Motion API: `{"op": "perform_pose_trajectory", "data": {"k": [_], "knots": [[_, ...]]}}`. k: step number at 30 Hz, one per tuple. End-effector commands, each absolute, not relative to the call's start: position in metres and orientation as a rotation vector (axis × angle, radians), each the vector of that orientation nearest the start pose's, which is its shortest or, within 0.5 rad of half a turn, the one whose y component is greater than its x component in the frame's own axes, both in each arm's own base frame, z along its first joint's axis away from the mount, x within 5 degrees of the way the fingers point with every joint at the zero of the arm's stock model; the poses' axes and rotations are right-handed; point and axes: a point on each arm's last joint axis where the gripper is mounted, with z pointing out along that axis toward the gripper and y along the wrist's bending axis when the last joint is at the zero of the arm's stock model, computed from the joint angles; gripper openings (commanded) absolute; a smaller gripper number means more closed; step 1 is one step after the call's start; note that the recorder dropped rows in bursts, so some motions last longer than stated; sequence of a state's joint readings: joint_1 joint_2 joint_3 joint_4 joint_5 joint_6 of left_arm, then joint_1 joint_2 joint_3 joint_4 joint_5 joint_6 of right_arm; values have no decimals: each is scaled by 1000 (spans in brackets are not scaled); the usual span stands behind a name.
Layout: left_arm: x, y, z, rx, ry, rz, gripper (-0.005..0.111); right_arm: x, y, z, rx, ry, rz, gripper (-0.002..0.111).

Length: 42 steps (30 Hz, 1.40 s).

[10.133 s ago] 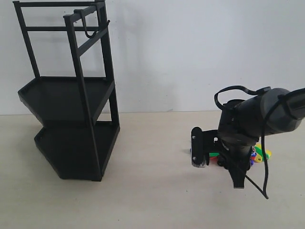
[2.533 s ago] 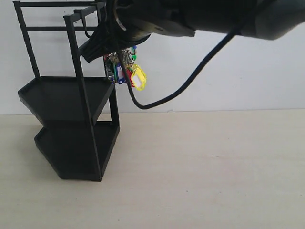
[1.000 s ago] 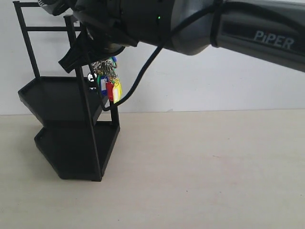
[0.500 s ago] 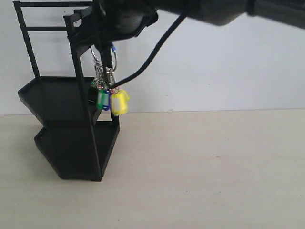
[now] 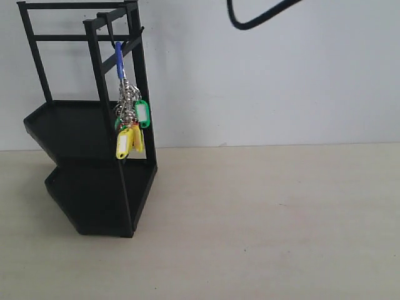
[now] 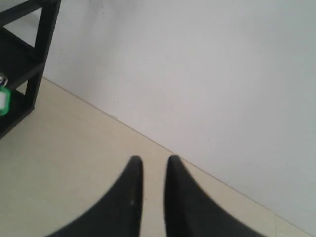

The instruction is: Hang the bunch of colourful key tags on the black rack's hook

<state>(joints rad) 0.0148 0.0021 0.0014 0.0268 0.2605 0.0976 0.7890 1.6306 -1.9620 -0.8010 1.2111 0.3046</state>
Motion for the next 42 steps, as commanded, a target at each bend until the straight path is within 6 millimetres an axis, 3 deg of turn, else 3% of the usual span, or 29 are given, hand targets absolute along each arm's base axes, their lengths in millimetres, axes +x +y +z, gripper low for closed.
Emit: {"op": "perform_pose_trajectory", "data": {"k": [1, 4, 7, 12, 15, 20, 31, 42], "knots": [[55, 1, 190, 88, 1736, 103, 4, 247, 161, 492, -467, 2005, -366, 0], [55, 1, 190, 88, 1736, 103, 4, 222, 134, 493, -452, 1991, -392, 0], [55, 1, 190, 88, 1736, 103, 4, 187, 91, 495, -371, 1937, -432, 0], [55, 1, 190, 88, 1736, 103, 4, 138, 30, 474, -199, 1831, -511, 0], [55, 1, 190, 88, 1736, 103, 4, 117, 9, 468, -153, 1809, -476, 0], [55, 1, 190, 88, 1736, 103, 4, 84, -22, 473, -56, 1759, -343, 0], [55, 1, 190, 88, 1736, 103, 4, 46, -60, 476, 40, 1667, -245, 0], [55, 1, 190, 88, 1736, 103, 4, 43, -63, 475, 44, 1662, -228, 0]]}}
